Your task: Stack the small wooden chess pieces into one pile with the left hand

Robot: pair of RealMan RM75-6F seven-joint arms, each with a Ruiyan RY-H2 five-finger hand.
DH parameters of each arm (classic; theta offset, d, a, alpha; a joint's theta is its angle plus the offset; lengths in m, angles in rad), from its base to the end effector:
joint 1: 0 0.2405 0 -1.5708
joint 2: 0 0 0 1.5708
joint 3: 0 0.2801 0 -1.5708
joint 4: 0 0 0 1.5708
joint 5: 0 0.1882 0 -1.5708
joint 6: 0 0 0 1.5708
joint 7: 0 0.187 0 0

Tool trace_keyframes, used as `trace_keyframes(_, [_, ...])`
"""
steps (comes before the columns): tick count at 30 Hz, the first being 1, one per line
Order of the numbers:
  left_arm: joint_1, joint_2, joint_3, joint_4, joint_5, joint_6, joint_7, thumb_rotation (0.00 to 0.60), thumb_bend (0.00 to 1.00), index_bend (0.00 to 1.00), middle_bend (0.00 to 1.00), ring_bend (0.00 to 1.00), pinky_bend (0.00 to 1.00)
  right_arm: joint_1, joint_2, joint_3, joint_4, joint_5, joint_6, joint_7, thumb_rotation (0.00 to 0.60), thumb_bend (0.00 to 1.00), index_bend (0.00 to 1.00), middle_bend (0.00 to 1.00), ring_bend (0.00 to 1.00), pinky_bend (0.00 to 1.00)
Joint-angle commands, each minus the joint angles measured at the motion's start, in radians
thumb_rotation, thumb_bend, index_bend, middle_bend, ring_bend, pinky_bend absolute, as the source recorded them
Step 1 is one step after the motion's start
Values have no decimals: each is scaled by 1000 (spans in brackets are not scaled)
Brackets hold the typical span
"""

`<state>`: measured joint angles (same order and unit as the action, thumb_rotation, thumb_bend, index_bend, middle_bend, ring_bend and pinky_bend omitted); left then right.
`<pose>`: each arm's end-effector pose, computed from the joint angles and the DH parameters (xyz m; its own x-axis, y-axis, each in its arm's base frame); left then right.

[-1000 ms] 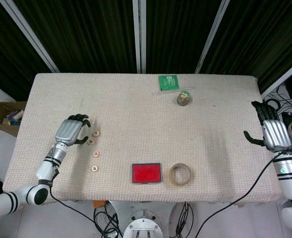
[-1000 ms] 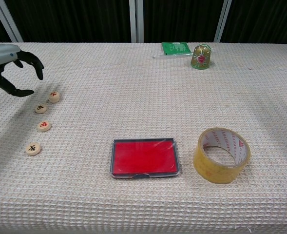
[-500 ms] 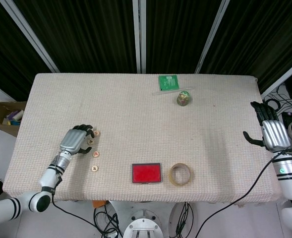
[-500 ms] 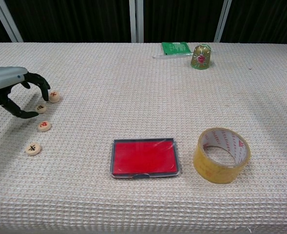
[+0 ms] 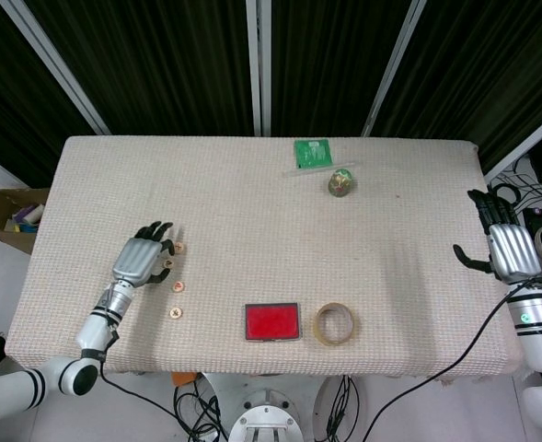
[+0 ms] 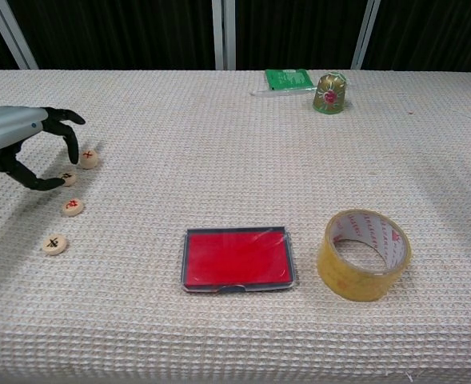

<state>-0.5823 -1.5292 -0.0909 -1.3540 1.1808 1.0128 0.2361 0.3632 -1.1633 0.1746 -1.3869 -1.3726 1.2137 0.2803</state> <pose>-0.2495 0.3683 0.0043 0.4638 0.2813 0.8401 0.8822 -0.2335 -0.4089 -0.3118 -0.3446 0.1910 0.2575 -0.0157 0.9661 -0.9633 -0.0829 0.2554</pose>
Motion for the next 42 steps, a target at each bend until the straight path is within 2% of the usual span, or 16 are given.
trace_keyframes(1, [-1, -8, -2, 11, -2, -2, 7, 600, 309, 440, 43, 23, 134, -1, 1, 0, -1, 0, 1, -1, 600, 262, 0, 74, 0, 0])
trace_keyframes(19, [2, -30, -7, 37, -13, -16, 33, 600, 316, 463, 36, 22, 124, -11, 3, 1, -5, 6, 5, 2, 600, 262, 0, 75, 0, 0])
trace_keyframes(24, [0, -30, -10, 40, -21, -26, 37, 600, 335, 467, 36, 22, 124, -13, 4, 0, -4, 7, 3, 4, 600, 261, 0, 75, 0, 0])
trace_keyframes(34, [4, -12, -17, 17, -28, -23, 44, 600, 407, 544, 50, 22, 124, -16, 5, 2, -3, 7, 7, 8, 600, 262, 0, 75, 0, 0])
trace_keyframes(42, [-12, 42, -64, -44, -28, -5, 35, 600, 407, 537, 51, 22, 124, -20, 9, 2, -7, 3, 14, 9, 600, 262, 0, 75, 0, 0])
